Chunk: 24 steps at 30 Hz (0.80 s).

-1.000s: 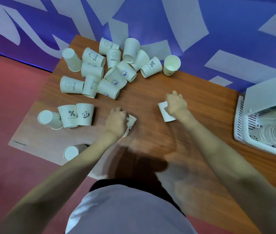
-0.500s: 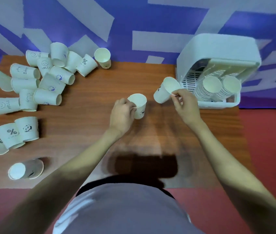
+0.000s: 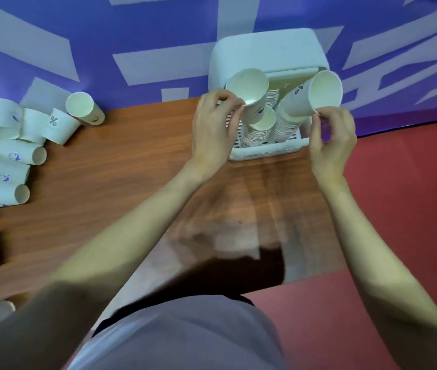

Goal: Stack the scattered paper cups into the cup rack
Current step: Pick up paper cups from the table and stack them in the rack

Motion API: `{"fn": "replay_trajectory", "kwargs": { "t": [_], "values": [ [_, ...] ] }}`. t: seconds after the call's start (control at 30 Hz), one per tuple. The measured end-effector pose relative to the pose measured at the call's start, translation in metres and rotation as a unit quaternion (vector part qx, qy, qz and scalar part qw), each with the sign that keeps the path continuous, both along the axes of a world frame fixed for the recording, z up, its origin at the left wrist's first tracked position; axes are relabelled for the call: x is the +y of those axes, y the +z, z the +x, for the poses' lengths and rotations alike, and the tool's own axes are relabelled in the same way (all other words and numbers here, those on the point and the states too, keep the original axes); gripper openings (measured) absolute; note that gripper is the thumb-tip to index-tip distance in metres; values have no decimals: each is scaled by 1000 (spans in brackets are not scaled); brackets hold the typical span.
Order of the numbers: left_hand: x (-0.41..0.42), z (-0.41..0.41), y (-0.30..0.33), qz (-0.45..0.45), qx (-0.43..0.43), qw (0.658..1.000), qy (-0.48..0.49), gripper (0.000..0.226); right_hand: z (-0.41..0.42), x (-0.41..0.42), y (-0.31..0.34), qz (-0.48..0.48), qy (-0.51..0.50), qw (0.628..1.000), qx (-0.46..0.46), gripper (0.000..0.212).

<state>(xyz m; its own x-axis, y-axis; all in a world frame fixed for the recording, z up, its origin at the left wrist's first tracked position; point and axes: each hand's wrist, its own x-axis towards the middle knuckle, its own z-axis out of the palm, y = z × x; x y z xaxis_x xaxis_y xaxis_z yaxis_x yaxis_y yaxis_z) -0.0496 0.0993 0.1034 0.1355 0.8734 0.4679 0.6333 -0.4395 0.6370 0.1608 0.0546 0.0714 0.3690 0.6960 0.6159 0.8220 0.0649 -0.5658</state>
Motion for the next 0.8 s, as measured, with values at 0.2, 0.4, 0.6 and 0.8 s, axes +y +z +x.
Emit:
{"fn": "replay_trajectory", "kwargs": {
  "t": [0.2, 0.4, 0.6, 0.8],
  "values": [
    [19, 31, -8, 7, 72, 997, -38, 14, 21, 25, -13, -11, 14, 1000, -6, 16],
    [22, 38, -38, -26, 137, 988, -65, 19, 27, 33, -35, -105, 60, 992, -37, 18],
    [30, 47, -65, -89, 182, 977, -62, 23, 30, 44, -43, -193, 97, 974, -64, 24],
    [23, 53, -89, -86, 242, 962, -94, 37, 31, 53, -46, -275, 93, 955, -64, 21]
  ]
}}
